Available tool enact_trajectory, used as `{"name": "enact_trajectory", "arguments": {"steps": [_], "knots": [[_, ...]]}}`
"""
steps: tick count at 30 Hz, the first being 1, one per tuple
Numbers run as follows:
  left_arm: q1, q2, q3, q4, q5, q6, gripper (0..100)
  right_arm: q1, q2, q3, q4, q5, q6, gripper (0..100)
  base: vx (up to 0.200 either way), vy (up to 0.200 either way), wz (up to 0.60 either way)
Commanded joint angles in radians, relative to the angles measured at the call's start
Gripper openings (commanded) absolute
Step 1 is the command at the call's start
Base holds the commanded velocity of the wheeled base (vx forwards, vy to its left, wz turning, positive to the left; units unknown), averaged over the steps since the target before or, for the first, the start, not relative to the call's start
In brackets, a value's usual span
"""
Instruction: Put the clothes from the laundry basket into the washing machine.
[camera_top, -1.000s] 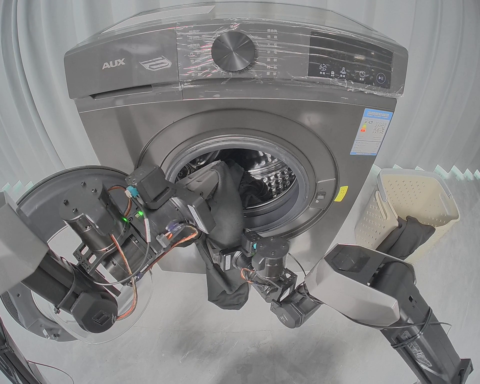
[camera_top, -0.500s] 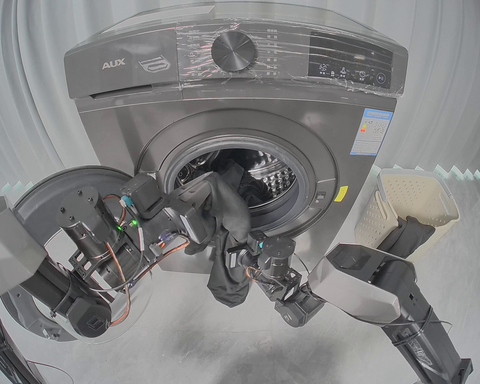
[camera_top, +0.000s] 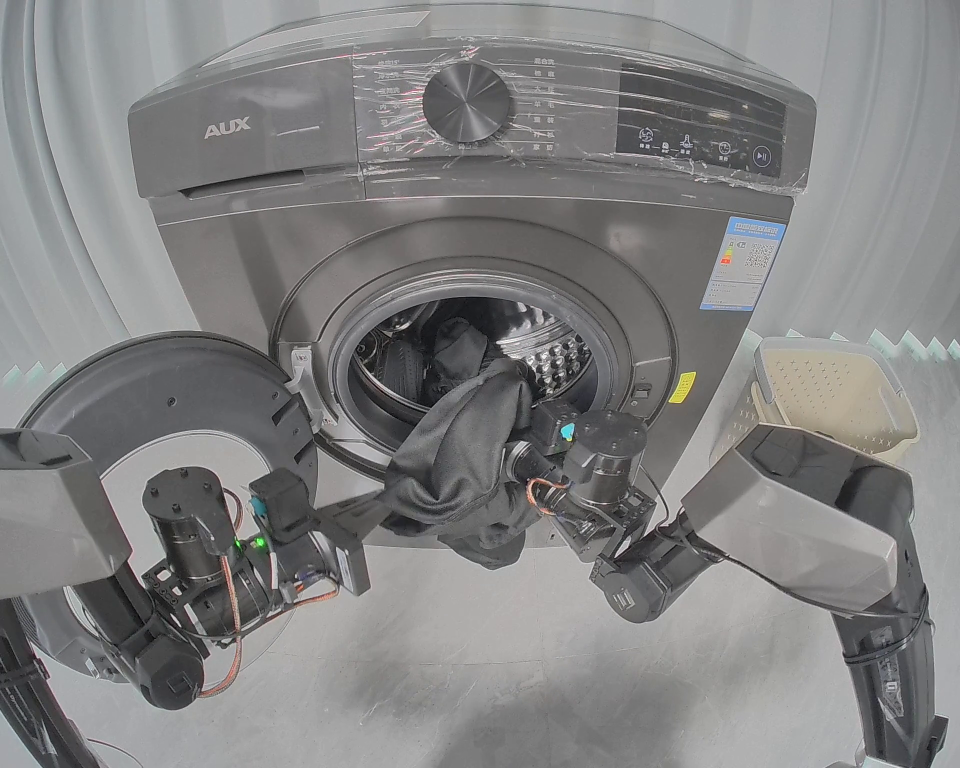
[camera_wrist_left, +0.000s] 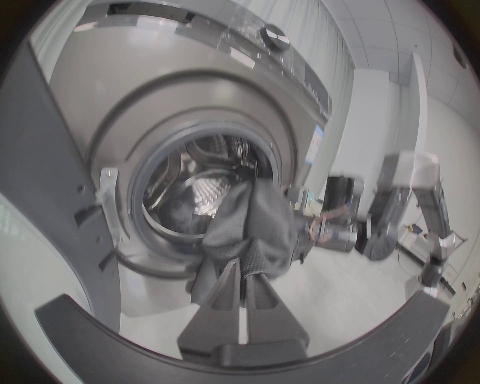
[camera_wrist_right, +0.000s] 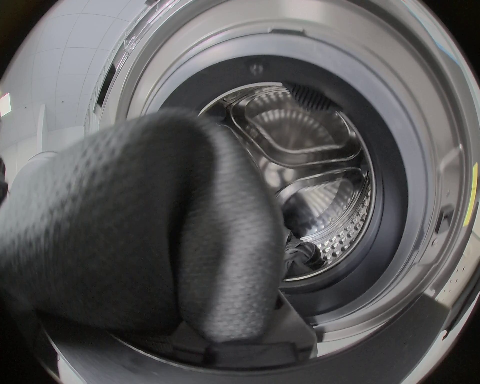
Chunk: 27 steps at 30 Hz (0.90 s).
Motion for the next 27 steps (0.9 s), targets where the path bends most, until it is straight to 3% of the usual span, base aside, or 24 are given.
{"name": "enact_trajectory", "arguments": {"steps": [1, 2, 3, 15, 16, 27], "knots": [[0.042, 0.095, 0.079, -0.001, -0.046, 0.062, 0, -0.015, -0.057, 0.024, 0.002, -0.011, 0.0, 0, 0.0, 0.0, 0.0], [0.042, 0.095, 0.079, -0.001, -0.046, 0.062, 0, -0.015, -0.057, 0.024, 0.002, -0.011, 0.0, 0, 0.0, 0.0, 0.0], [0.049, 0.129, 0.096, -0.001, -0.052, 0.086, 0, -0.016, -0.057, 0.026, 0.002, -0.011, 0.0, 0, 0.0, 0.0, 0.0], [0.06, 0.172, 0.145, -0.003, -0.055, 0.122, 0, -0.015, -0.053, 0.026, 0.002, -0.013, 0.0, 0, 0.0, 0.0, 0.0], [0.06, 0.172, 0.145, -0.001, -0.055, 0.122, 100, -0.015, -0.054, 0.026, 0.002, -0.013, 0.0, 0, 0.0, 0.0, 0.0], [0.06, 0.164, 0.165, -0.003, -0.075, 0.12, 100, -0.016, -0.076, 0.024, 0.002, -0.011, 0.0, 0, 0.0, 0.0, 0.0]]}}
